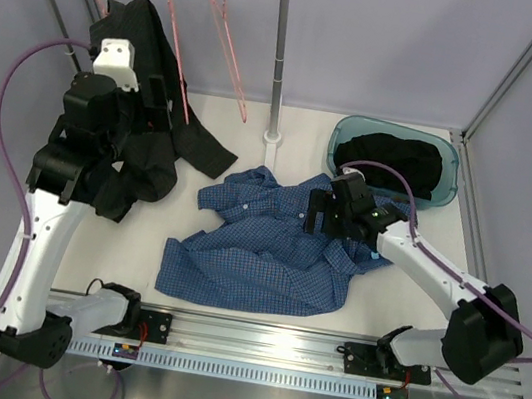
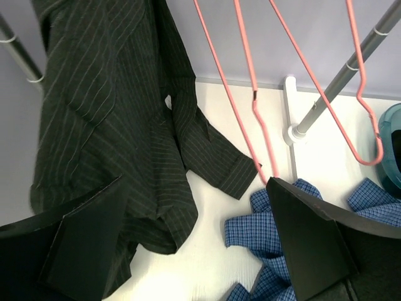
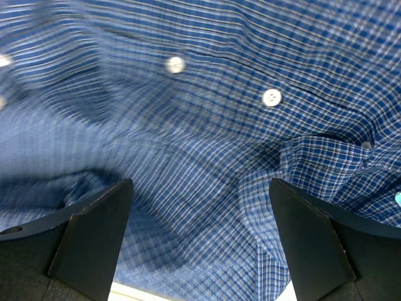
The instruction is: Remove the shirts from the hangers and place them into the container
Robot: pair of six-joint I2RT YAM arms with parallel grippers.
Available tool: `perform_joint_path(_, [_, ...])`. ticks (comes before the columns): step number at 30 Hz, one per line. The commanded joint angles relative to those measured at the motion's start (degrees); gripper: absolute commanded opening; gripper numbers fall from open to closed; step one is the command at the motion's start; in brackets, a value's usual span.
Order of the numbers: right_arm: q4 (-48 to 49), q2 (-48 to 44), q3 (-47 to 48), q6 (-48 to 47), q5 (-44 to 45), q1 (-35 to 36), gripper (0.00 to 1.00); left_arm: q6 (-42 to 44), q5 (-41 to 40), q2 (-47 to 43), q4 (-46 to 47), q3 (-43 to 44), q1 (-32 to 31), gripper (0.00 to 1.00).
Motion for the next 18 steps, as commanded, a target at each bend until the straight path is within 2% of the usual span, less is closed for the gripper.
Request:
perform_joint_path(1, [1.4,5.0,0.1,6.1,5.1,0.8,0.99,0.2,2.1,-3.5,-1.3,-0.6,0.3,0.99])
perform_joint_path(5, [2.8,11.3,0.4,14.0,9.1,0.8,0.99,-0.8,3.5,-6.4,-2.2,-2.7,0.3,0.99])
perform_joint_path(13, [4.7,21.1,2.0,20.3,10.8,0.8,0.97,-1.8,5.5,-8.8,-2.5,-6.0,0.3,0.99])
perform_joint_path(16, [5.4,23.8,1.4,22.1,11.5,0.8,0.86,-1.7,5.7,-9.3,-2.4,-6.4,0.3,0.99])
perform_joint_path(17, [5.6,24.2,1.4,22.9,11.7,0.8,0.80,-1.7,5.7,-9.3,-2.4,-6.4,0.3,0.99])
perform_joint_path(18, [5.6,25.0,1.0,23.5,12.2,0.7,0.66,-1.6,5.6,-9.4,-2.4,-6.5,0.3,0.99])
